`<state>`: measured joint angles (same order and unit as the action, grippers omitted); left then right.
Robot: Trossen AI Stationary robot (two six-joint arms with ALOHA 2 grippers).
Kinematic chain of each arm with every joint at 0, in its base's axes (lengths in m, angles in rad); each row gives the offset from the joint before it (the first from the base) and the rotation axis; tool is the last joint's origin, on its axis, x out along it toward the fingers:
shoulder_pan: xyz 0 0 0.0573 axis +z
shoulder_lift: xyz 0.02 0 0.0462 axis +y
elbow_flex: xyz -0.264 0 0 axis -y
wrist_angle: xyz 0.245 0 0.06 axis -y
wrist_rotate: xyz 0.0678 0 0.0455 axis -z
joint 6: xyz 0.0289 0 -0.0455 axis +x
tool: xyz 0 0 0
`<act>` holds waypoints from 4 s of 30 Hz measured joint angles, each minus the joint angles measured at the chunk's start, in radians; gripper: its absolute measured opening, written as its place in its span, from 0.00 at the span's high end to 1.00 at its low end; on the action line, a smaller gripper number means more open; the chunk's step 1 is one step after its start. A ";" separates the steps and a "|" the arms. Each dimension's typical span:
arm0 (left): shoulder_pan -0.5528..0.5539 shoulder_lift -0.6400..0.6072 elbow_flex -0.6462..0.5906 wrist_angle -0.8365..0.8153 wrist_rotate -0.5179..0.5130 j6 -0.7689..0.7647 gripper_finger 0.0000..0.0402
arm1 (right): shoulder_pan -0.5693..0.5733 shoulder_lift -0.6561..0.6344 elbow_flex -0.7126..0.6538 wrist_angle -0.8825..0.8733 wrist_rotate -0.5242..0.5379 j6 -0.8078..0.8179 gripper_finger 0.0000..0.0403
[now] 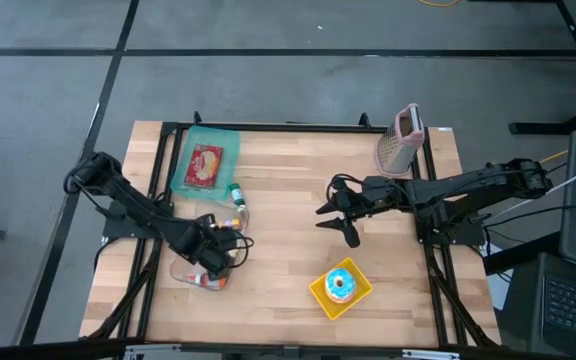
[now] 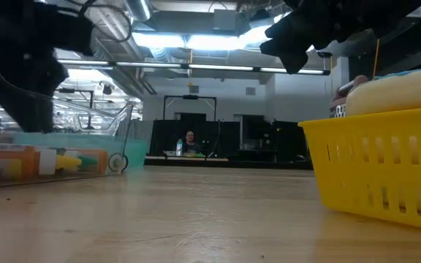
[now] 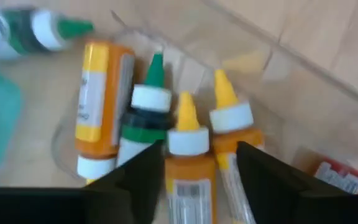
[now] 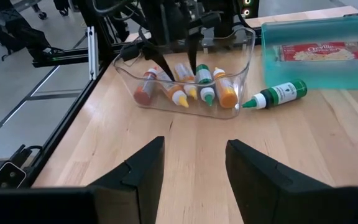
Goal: Pick & Place Food Item
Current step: Put the yellow food coloring bottle into the transparent bin, then put the green food coloring bottle into the transparent bin
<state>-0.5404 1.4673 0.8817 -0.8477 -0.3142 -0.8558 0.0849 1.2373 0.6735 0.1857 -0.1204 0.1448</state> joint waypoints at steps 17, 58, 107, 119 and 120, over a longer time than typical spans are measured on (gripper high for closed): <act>0.049 0.000 0.365 -0.426 -0.306 0.218 0.40 | 0.000 0.000 0.000 0.000 0.000 0.000 0.58; 0.849 0.012 0.195 -0.045 0.304 1.433 0.52 | -0.083 0.000 0.050 -0.002 0.162 -0.079 0.58; 0.788 -0.095 -0.089 0.238 0.194 1.580 0.52 | -0.083 0.000 0.051 0.042 0.263 -0.022 0.58; 0.775 -0.096 -0.011 0.183 0.176 1.600 0.52 | -0.083 0.000 0.051 0.045 0.262 -0.022 0.58; 0.769 -0.096 -0.001 0.183 0.175 1.601 0.52 | -0.083 0.000 0.051 0.045 0.263 -0.022 0.58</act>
<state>0.2290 1.3716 0.8808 -0.6643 -0.1396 0.7449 0.0017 1.2377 0.7246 0.2310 0.1422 0.1226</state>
